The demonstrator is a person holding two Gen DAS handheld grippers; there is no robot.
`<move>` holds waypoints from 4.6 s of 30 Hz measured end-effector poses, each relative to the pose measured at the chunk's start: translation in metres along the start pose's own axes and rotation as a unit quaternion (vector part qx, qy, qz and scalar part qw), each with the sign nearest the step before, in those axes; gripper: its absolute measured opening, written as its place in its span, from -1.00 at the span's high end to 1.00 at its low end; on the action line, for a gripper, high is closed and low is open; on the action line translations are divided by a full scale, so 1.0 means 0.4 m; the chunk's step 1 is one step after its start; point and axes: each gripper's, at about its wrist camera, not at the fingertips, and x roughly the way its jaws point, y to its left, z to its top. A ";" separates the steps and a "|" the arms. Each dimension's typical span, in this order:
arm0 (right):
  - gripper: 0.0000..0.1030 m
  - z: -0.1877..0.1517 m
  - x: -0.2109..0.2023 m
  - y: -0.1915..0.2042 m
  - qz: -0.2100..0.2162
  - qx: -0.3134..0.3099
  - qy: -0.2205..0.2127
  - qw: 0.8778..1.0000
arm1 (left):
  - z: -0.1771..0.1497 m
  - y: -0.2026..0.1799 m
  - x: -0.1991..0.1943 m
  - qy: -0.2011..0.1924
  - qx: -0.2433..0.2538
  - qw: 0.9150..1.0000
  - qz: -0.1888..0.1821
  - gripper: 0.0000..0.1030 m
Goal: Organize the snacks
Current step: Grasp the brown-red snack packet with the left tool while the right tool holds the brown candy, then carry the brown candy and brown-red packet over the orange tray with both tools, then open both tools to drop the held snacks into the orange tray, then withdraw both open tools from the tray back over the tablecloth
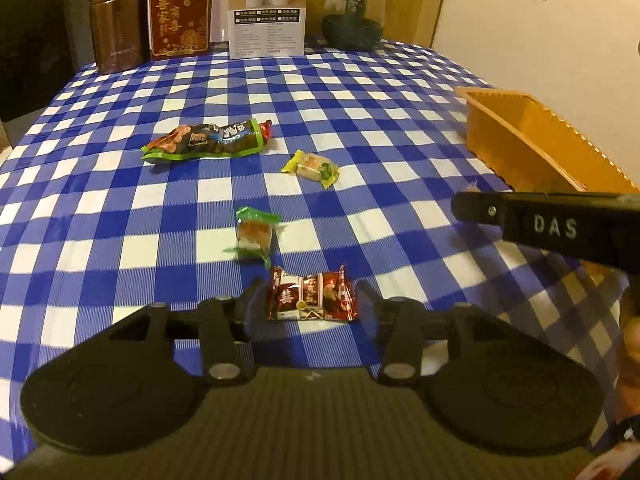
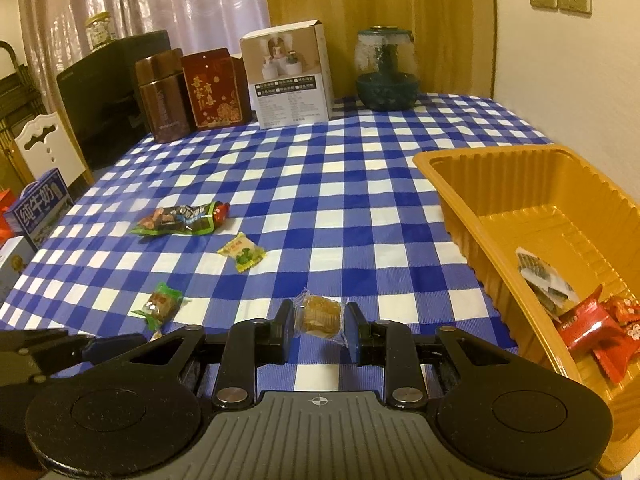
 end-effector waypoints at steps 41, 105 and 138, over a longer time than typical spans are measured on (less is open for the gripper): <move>0.48 -0.081 -0.368 -0.028 -0.009 0.042 -0.038 0.998 | -0.009 -0.155 -0.290 -0.050 -0.020 0.999 -0.010 0.37; 0.47 0.047 -0.406 -0.490 -0.104 0.119 -0.056 0.986 | 0.184 -0.589 -0.083 -0.057 0.088 0.985 -0.134 0.32; -0.34 0.040 -0.390 -0.484 -0.038 0.175 -0.069 0.981 | 0.135 -0.435 -0.125 -0.048 0.022 0.994 -0.093 0.12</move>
